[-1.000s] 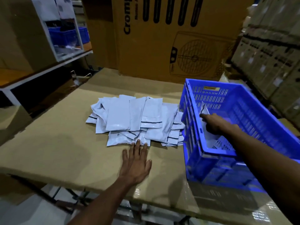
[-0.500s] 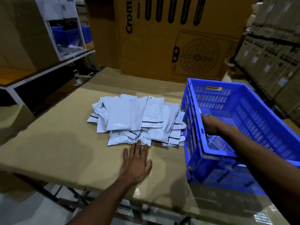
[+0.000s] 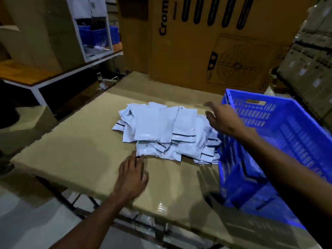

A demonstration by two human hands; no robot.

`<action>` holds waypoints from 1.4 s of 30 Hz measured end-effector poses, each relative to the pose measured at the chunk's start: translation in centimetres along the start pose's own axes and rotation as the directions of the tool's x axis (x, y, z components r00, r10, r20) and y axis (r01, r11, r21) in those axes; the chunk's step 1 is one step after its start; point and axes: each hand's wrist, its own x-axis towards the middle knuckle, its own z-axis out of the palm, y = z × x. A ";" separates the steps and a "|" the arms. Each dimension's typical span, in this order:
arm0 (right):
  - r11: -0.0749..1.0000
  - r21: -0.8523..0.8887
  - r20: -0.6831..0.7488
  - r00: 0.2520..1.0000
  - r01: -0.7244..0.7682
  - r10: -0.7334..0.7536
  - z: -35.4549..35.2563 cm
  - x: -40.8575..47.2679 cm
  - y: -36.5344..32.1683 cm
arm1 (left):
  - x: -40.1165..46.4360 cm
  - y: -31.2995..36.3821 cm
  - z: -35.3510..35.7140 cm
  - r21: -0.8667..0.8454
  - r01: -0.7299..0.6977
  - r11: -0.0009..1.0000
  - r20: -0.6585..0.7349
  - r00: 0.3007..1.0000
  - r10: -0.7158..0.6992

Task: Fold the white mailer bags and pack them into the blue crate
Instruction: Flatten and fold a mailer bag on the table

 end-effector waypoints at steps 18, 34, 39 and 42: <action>0.923 -0.275 0.294 0.938 0.268 -0.184 18.4 0.4 -12.1 | 0.6 -1.5 -0.9 0.042 0.036 0.998 0.026 0.999 -0.037; 0.924 -0.284 0.061 0.967 0.254 -0.247 20.6 -1.9 -14.0 | 0.6 -1.3 -1.2 -0.114 0.089 0.990 -0.133 0.986 -0.104; 0.909 -0.233 0.092 0.938 0.347 -0.334 19.7 -7.7 -16.4 | 0.2 -1.1 -1.7 -0.054 0.094 0.994 -0.078 0.992 -0.098; 0.933 -0.106 0.103 0.937 0.345 -0.335 17.9 -9.0 -16.6 | -0.2 -1.6 -1.8 -0.040 0.046 0.998 -0.005 0.999 -0.046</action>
